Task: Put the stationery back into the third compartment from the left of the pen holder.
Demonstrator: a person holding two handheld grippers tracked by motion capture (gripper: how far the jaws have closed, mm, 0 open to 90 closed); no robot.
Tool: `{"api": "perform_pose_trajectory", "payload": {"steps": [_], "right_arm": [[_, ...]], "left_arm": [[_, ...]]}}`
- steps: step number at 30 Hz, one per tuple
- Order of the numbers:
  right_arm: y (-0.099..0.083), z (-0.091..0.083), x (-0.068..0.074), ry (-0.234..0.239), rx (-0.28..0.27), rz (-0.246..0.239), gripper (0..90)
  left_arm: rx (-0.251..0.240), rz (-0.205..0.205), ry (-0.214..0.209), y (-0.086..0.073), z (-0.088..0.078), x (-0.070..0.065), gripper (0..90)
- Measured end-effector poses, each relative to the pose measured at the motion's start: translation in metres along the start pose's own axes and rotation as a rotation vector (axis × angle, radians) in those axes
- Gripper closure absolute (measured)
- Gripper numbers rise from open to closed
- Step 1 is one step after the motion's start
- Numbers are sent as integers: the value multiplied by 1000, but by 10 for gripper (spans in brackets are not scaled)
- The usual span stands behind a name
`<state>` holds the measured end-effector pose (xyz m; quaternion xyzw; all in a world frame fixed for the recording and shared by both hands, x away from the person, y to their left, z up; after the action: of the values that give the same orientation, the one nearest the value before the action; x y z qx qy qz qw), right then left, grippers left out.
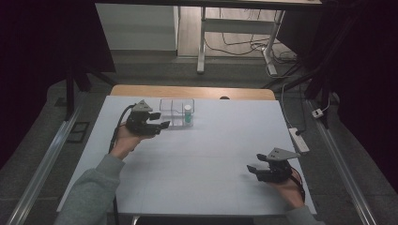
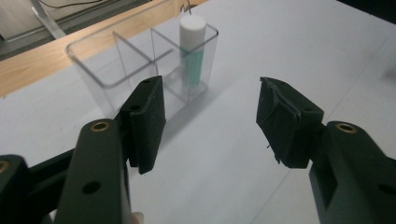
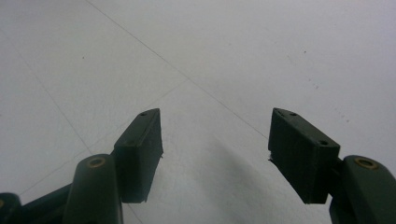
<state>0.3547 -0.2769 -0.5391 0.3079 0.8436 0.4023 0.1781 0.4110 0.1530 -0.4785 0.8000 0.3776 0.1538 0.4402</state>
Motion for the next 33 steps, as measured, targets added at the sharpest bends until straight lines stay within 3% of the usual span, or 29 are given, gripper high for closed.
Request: {"api": "perform_pose_trajectory", "payload": {"steps": [3,11,23,33], "right_arm": [[0,0,-1,-6,-1,-3,348],[-1,-2,-5,-23,-5,9,347],[-2,-3,-9,-28,-9,12,348],[-4,-5,-10,-38,-7,3,348]], "left_arm": [[-3,-7,19,-12,-9,-2,415],[3,-32,12,-47,-28,-11,413],[40,-12,31,-92,-41,-26,367],[53,-26,32,-110,-45,-27,346]]}}
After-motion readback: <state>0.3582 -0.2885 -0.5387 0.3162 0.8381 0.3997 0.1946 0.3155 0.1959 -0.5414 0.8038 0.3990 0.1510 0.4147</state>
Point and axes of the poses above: each handheld gripper's, and its own axes: z roughly forward along the jaws, y roughly out of its top, x roughly to its left, the point moved 5 cm from there along z, roughly forward along the jaws
